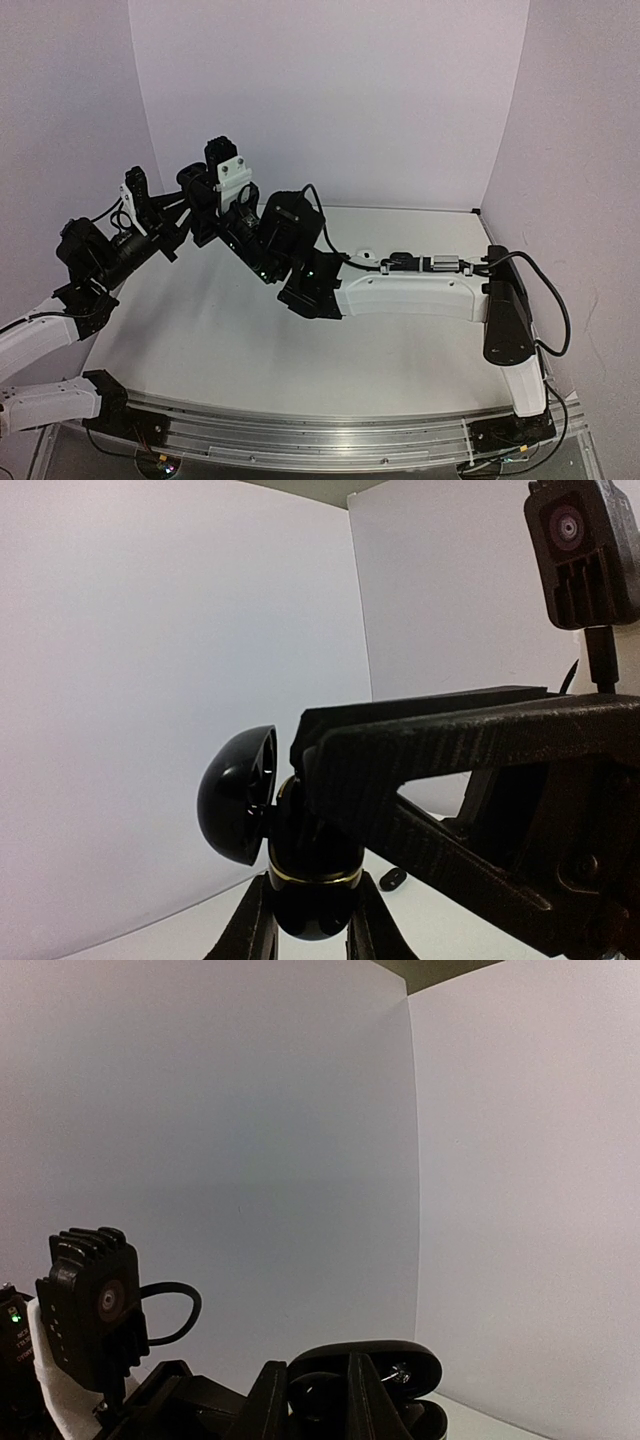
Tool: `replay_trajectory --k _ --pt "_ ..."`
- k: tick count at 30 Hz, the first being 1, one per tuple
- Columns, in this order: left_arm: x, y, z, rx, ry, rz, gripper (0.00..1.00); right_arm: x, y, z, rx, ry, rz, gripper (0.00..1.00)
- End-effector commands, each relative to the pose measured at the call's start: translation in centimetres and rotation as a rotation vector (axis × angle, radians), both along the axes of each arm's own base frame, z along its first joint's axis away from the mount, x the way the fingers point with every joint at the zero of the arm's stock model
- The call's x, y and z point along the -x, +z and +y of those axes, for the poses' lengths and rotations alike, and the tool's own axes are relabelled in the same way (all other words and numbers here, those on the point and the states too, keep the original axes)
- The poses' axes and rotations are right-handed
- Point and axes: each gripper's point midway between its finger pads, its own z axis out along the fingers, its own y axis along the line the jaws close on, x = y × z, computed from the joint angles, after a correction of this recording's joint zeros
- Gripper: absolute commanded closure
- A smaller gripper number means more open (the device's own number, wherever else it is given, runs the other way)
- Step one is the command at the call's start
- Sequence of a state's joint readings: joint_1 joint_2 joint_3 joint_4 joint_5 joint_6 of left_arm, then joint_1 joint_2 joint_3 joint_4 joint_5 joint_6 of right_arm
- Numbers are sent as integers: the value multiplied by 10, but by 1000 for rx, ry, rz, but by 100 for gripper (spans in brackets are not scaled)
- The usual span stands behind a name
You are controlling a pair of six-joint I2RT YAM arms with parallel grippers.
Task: Insert the wireless bluetooth earbuds into the charging case
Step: Insert the left earbud into the left side groove of the charging case.
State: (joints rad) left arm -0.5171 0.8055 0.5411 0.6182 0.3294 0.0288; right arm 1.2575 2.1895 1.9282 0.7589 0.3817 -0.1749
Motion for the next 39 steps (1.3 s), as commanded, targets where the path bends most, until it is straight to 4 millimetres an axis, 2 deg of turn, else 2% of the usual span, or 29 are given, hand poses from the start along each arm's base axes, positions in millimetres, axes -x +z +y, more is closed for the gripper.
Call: replay_trajectory --k 1,8,39 --pt "19 46 9 69 -4 -147 100 1 9 -7 18 -12 7 84" --pt "19 43 7 52 -10 -145 100 2 16 -8 11 -9 0 84" --pt "21 34 -1 22 -62 -108 100 -1 22 -7 26 -33 -11 74"
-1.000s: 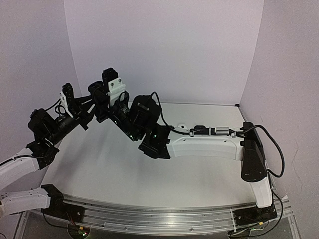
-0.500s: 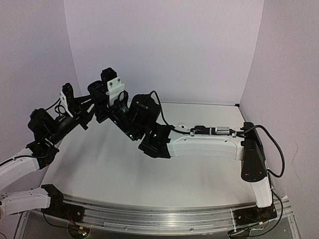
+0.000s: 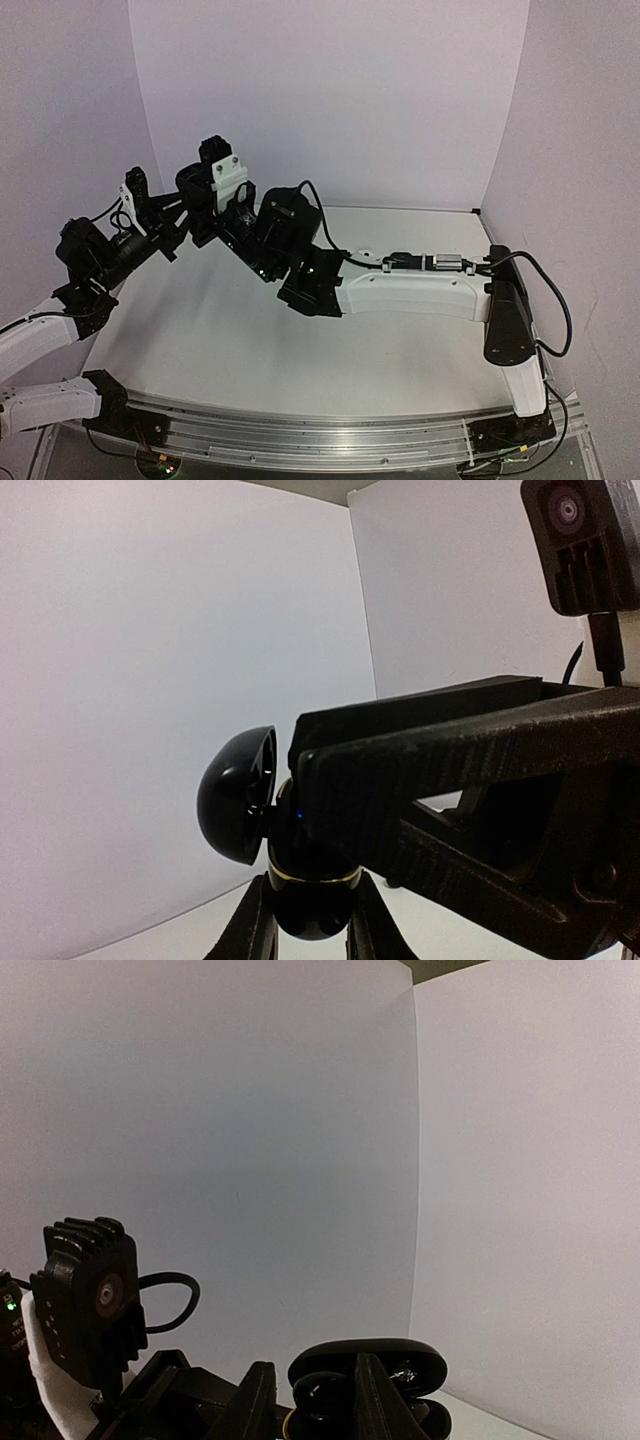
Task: Insert the wireless bluetooth earbuds into the charging case
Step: Insert the left earbud into the left side groove of the charging case, then close the charging case with the earbuds inside.
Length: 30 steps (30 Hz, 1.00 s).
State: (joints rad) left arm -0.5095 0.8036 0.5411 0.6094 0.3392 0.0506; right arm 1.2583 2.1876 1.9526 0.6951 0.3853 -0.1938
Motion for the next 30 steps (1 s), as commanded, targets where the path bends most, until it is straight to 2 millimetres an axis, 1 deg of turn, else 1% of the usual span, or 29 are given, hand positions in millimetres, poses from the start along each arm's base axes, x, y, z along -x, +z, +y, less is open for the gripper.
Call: replay_trajectory --k 1,5,12,17,24,30 --pt "22 36 -2 41 -70 -94 100 0 23 -10 -20 -24 -11 74" --pt "22 35 -2 42 -74 -85 100 0 23 -10 -13 -28 -20 71" --pt "21 34 -2 44 -77 -77 100 0 23 -10 -4 -37 -23 69" --pt "22 34 -2 47 -81 -73 100 0 23 -11 2 -40 -26 66" --pt "21 35 -2 51 -80 -69 100 -1 24 -15 7 -55 -26 66" --pt "21 33 -3 47 -85 -65 100 -1 26 -16 11 -59 -35 62"
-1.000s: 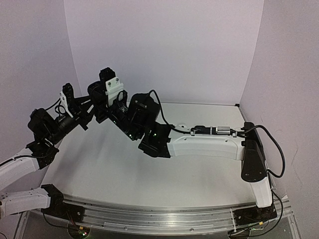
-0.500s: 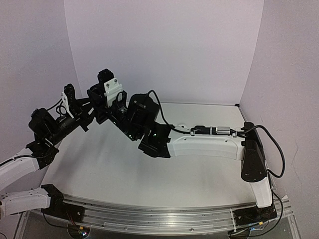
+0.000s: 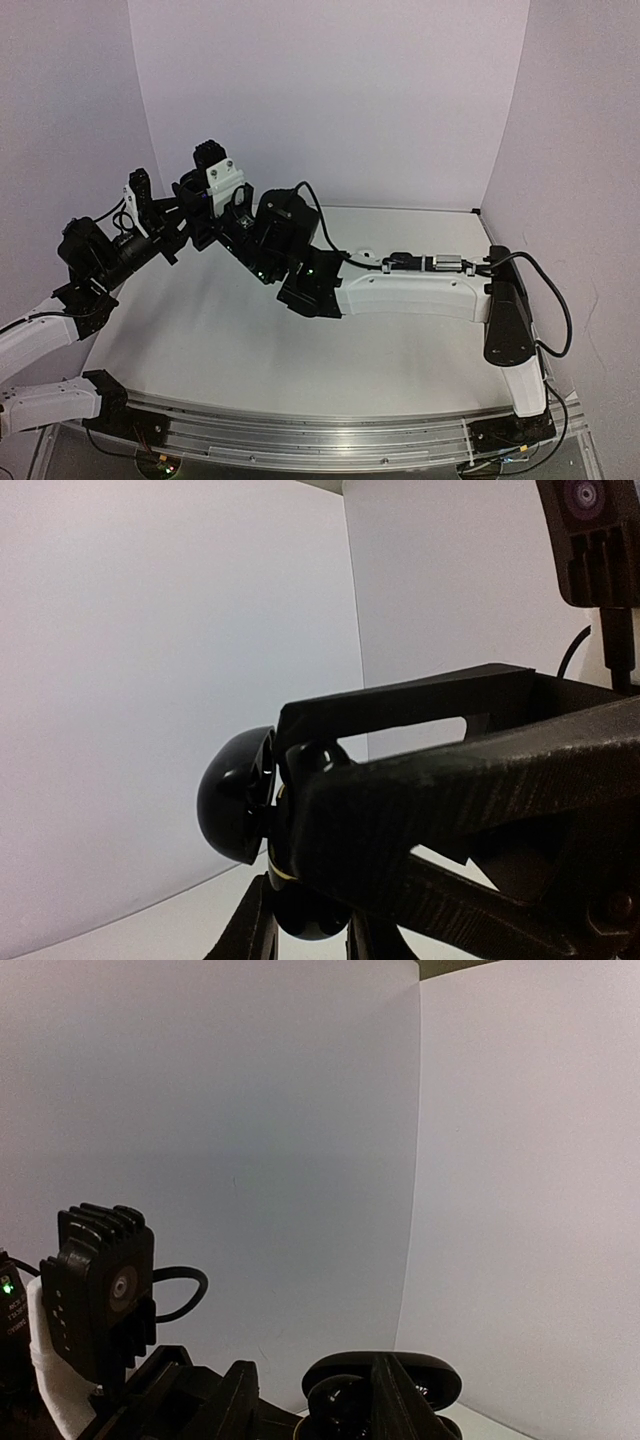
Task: Insert the wireless bluetooth earbuds into the charging case
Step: Close the charging case with the earbuds inside.
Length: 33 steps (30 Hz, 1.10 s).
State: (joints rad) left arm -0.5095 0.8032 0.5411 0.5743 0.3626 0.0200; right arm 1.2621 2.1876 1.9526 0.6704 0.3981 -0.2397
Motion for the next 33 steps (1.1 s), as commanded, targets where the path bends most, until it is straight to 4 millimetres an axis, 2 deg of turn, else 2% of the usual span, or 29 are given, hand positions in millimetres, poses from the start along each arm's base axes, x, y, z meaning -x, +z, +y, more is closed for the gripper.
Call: replay_trajectory --k 1,8,14,33 --pt "21 42 1 55 -54 -114 100 0 32 -17 -37 -34 -15 62" --pt "21 40 0 51 -59 -110 100 2 40 -18 -45 -24 -27 62" --pt "21 38 -1 44 -65 -103 100 3 45 -17 -27 -22 -31 55" --pt "21 39 -2 58 -80 -85 100 -2 46 -28 7 -82 -42 55"
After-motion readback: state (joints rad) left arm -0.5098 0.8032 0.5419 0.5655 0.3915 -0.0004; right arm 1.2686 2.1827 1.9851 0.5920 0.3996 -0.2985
